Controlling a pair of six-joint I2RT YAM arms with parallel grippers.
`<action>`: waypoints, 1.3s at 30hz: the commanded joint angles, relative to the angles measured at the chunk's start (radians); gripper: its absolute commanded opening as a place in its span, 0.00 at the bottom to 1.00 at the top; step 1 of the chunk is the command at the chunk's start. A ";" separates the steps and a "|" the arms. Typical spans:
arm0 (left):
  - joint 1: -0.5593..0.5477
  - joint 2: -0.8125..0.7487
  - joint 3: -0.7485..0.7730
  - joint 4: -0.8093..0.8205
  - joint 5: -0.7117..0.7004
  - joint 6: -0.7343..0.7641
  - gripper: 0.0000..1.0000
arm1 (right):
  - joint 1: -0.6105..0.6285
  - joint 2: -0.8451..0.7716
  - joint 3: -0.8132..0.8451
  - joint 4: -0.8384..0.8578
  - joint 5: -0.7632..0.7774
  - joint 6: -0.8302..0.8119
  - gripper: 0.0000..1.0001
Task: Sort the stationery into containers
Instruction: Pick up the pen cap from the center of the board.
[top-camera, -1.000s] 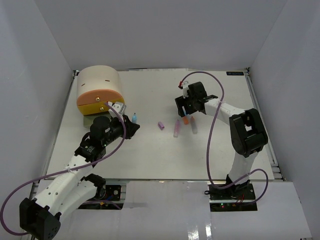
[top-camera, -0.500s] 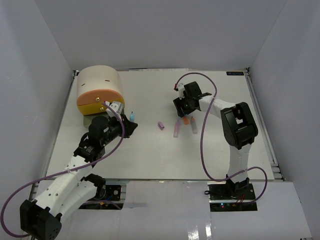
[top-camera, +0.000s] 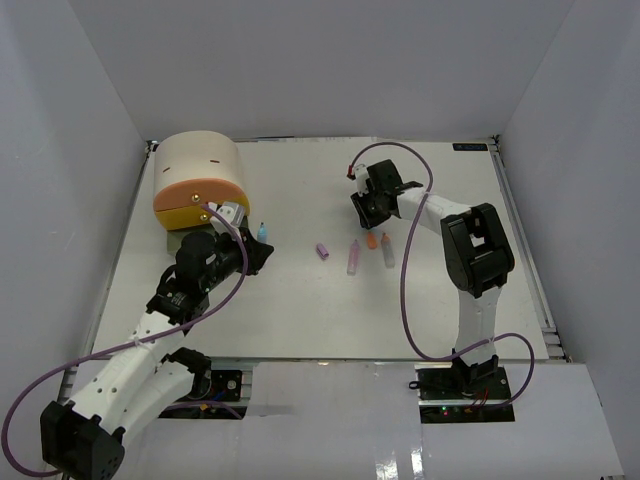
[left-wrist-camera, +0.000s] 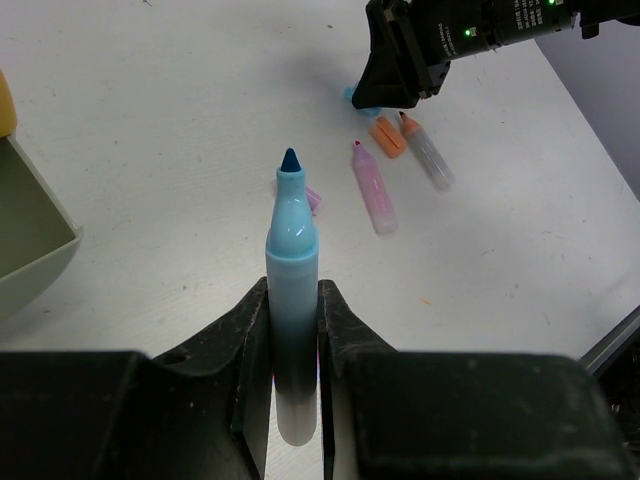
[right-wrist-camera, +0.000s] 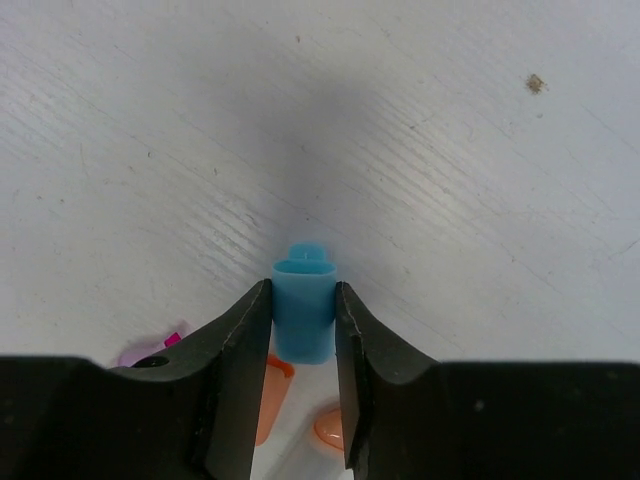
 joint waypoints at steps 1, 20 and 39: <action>0.008 -0.024 -0.002 0.003 0.000 -0.001 0.04 | 0.006 -0.008 0.052 -0.020 0.009 -0.032 0.34; 0.014 -0.082 -0.007 -0.009 -0.062 -0.004 0.05 | 0.434 -0.390 -0.305 0.008 -0.020 -0.172 0.35; 0.016 -0.115 -0.015 -0.043 -0.169 -0.009 0.05 | 0.552 -0.350 -0.471 0.048 0.048 -0.153 0.63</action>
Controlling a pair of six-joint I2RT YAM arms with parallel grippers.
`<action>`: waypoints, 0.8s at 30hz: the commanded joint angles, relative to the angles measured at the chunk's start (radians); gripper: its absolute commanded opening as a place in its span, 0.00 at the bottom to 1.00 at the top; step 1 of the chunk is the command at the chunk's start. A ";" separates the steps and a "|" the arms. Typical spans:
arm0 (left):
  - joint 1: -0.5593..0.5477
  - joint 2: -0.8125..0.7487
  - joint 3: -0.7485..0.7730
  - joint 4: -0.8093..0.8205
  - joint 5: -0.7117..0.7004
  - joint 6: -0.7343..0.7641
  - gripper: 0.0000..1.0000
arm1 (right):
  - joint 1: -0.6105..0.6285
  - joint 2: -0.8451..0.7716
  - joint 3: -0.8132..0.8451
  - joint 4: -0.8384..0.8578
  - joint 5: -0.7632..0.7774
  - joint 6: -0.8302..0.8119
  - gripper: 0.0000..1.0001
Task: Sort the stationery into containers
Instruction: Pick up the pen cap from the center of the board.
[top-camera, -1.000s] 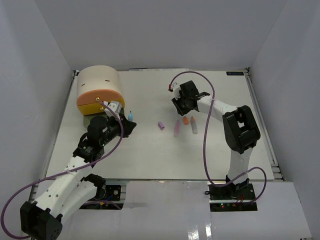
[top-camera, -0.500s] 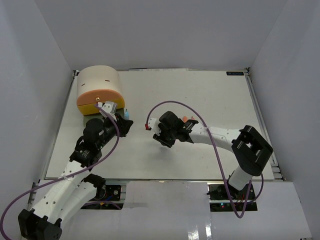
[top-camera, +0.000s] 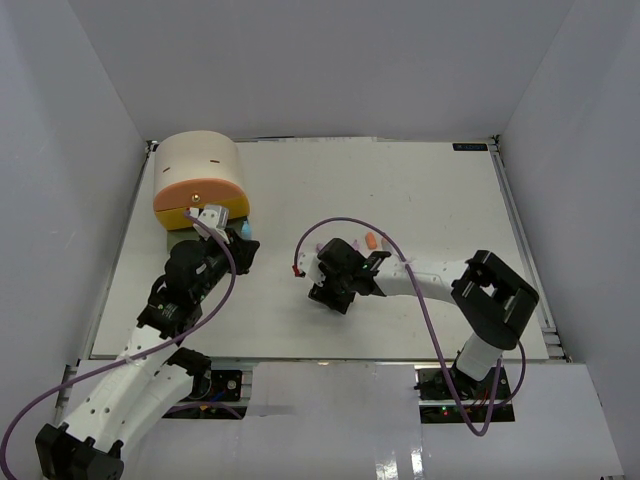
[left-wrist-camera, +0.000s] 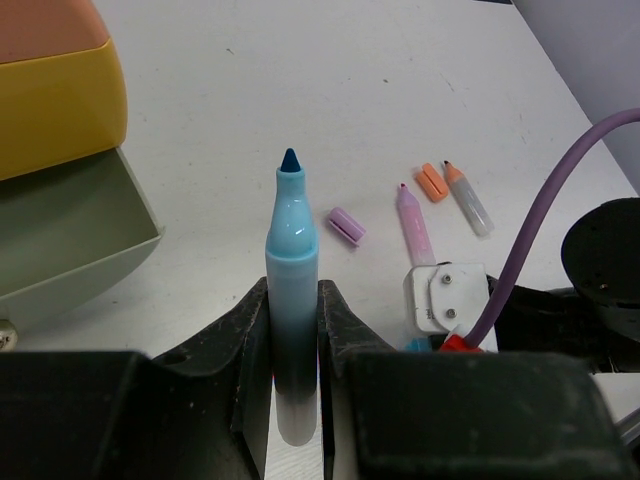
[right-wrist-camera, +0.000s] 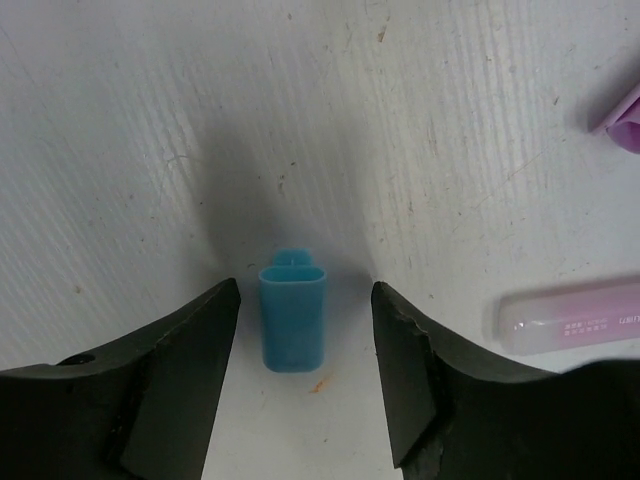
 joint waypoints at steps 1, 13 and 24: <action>0.005 0.005 0.002 -0.008 -0.011 -0.002 0.05 | 0.011 -0.012 -0.012 0.000 0.020 0.001 0.64; 0.005 0.016 0.000 -0.001 0.020 -0.008 0.05 | 0.018 -0.155 -0.151 0.041 0.099 0.133 0.83; 0.005 0.016 -0.001 0.001 0.026 -0.009 0.05 | 0.017 -0.106 -0.160 0.052 0.222 0.194 0.83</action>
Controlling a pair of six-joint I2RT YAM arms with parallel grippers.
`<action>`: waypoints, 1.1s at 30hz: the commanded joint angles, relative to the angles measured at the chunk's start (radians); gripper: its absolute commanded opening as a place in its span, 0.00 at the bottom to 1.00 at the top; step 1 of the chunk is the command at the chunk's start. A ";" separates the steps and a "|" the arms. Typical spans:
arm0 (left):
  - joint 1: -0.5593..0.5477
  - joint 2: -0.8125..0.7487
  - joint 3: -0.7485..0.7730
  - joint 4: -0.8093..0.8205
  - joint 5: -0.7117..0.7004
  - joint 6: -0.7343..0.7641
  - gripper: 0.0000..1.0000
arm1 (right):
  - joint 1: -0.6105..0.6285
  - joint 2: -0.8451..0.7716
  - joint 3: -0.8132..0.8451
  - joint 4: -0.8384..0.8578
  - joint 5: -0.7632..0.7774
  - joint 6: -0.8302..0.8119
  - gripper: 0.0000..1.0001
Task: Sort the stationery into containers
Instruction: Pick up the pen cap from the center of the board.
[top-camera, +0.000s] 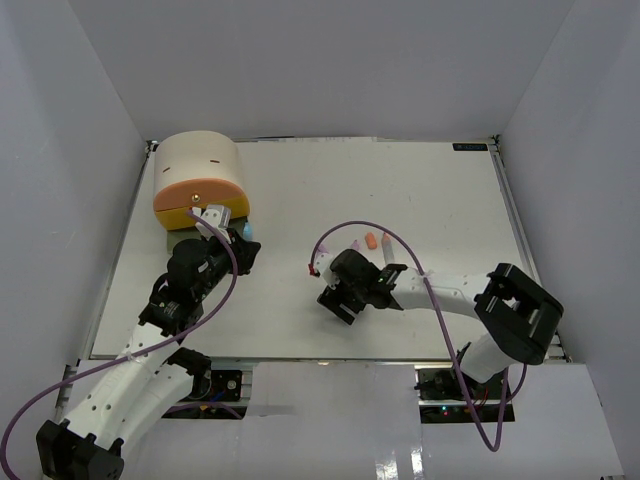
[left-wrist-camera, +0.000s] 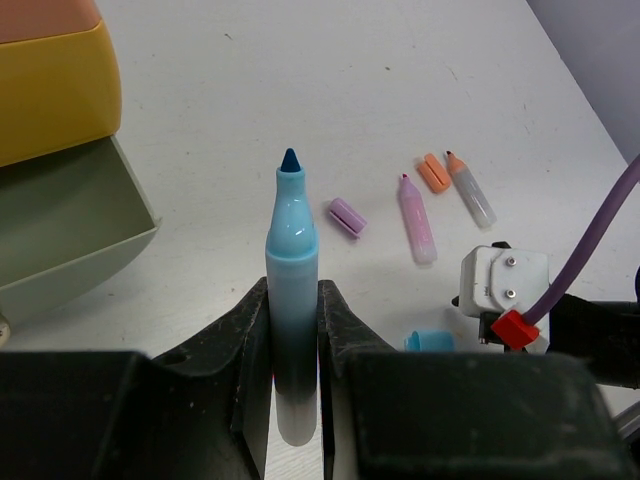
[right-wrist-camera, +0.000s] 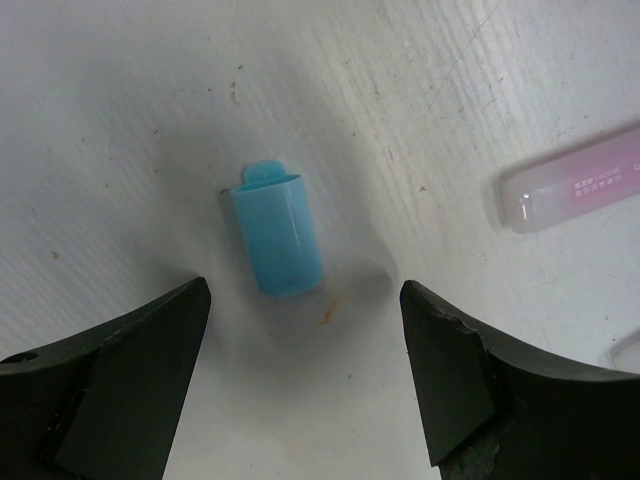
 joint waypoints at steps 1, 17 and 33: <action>0.004 -0.002 -0.001 0.010 0.022 -0.005 0.05 | 0.003 0.051 0.006 -0.008 0.092 0.021 0.83; 0.004 -0.010 -0.001 0.011 0.022 -0.005 0.05 | -0.018 0.083 0.037 -0.029 0.201 0.034 0.83; 0.004 -0.008 -0.001 0.011 0.025 -0.005 0.05 | -0.043 0.054 0.008 -0.055 0.205 0.023 0.82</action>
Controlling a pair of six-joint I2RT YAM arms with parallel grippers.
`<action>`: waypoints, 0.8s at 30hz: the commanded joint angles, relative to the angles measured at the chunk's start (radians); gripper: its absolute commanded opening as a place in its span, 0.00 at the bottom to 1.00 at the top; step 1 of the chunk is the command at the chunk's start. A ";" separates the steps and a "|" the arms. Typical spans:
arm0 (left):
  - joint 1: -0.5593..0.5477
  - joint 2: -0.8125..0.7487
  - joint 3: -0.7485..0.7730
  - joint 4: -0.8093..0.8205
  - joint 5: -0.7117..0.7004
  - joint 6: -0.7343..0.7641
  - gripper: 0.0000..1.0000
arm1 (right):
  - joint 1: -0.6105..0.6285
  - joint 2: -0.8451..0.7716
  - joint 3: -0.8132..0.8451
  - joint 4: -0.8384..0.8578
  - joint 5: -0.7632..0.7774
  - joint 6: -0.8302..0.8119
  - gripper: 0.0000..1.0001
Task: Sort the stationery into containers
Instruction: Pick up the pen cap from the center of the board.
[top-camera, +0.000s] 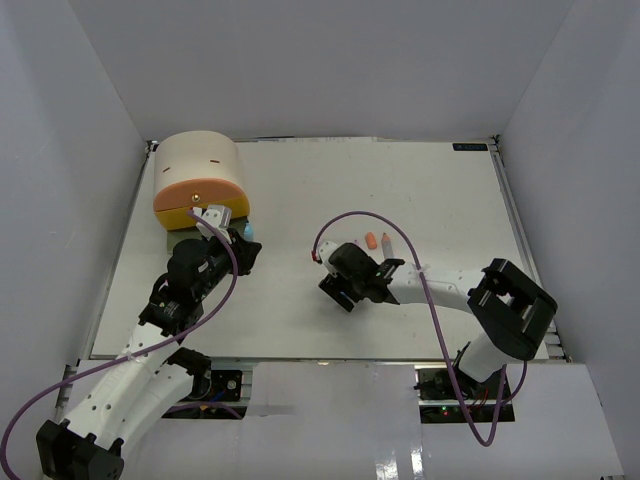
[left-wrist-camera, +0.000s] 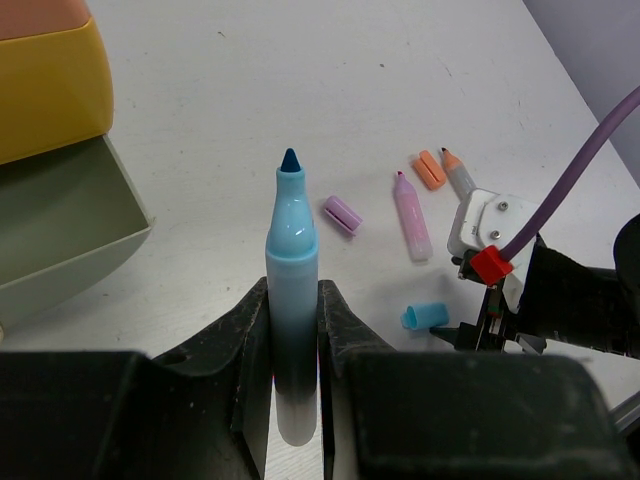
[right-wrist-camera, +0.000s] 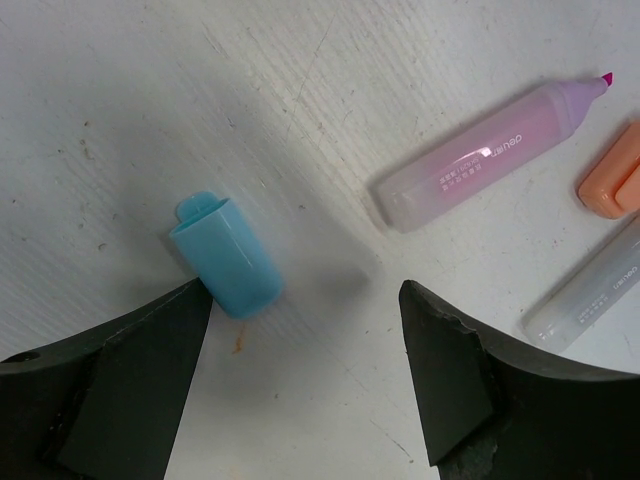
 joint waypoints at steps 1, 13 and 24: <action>0.004 -0.009 0.000 0.011 0.011 -0.003 0.05 | -0.018 0.009 -0.033 -0.081 0.026 -0.016 0.82; 0.004 -0.006 -0.001 0.012 0.014 -0.003 0.05 | -0.057 -0.010 -0.042 -0.087 0.046 -0.021 0.82; 0.004 -0.003 -0.001 0.011 0.014 -0.005 0.05 | -0.072 -0.010 -0.021 -0.089 0.032 -0.012 0.81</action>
